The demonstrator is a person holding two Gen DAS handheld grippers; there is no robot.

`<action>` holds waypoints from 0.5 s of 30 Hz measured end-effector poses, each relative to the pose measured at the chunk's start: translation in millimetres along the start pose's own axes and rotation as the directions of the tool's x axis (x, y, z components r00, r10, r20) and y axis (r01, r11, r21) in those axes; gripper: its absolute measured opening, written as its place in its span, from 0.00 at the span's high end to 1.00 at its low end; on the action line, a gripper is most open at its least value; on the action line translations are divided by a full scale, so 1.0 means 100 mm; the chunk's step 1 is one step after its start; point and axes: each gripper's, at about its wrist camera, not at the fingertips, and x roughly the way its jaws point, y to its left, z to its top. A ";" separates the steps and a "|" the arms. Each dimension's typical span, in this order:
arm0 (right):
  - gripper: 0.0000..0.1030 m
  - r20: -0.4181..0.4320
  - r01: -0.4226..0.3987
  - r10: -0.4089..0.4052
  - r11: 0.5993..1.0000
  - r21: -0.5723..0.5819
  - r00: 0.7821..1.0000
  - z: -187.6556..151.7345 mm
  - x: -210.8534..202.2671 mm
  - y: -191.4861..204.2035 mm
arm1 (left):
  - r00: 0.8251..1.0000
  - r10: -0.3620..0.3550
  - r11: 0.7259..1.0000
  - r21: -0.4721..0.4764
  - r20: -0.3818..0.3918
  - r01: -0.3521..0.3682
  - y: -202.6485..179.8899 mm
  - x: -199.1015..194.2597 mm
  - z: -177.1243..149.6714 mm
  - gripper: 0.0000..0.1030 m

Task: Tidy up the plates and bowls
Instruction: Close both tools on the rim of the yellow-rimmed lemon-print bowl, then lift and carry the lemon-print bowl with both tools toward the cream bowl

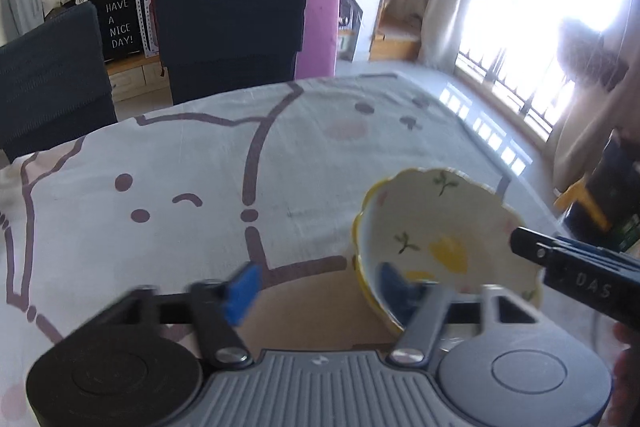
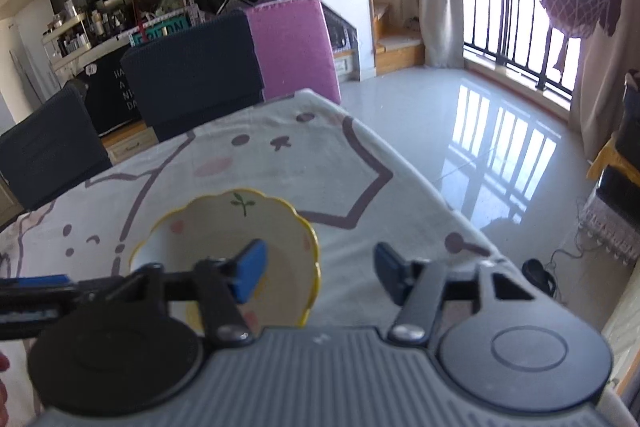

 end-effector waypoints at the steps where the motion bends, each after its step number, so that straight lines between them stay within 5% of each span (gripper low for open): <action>1: 0.49 -0.011 -0.005 0.005 1.000 -0.001 1.000 -0.01 0.04 0.00 | 1.000 -0.016 1.000 -0.011 -0.001 0.016 0.01 0.03 -0.01 0.50; 7: 0.77 -0.027 -0.025 0.026 1.000 0.008 0.999 -0.01 0.12 -0.02 | 0.996 -0.094 0.995 -0.012 -0.006 0.094 -0.02 0.11 0.00 0.76; 10: 0.83 -0.039 -0.033 0.034 0.999 0.019 0.999 -0.01 0.08 -0.03 | 0.993 -0.118 0.993 -0.013 -0.019 0.118 -0.06 0.15 0.02 0.88; 15: 0.85 -0.039 -0.023 0.023 1.000 0.011 0.999 0.03 0.06 0.00 | 0.990 -0.135 0.991 -0.029 -0.032 0.134 -0.07 0.22 0.04 0.90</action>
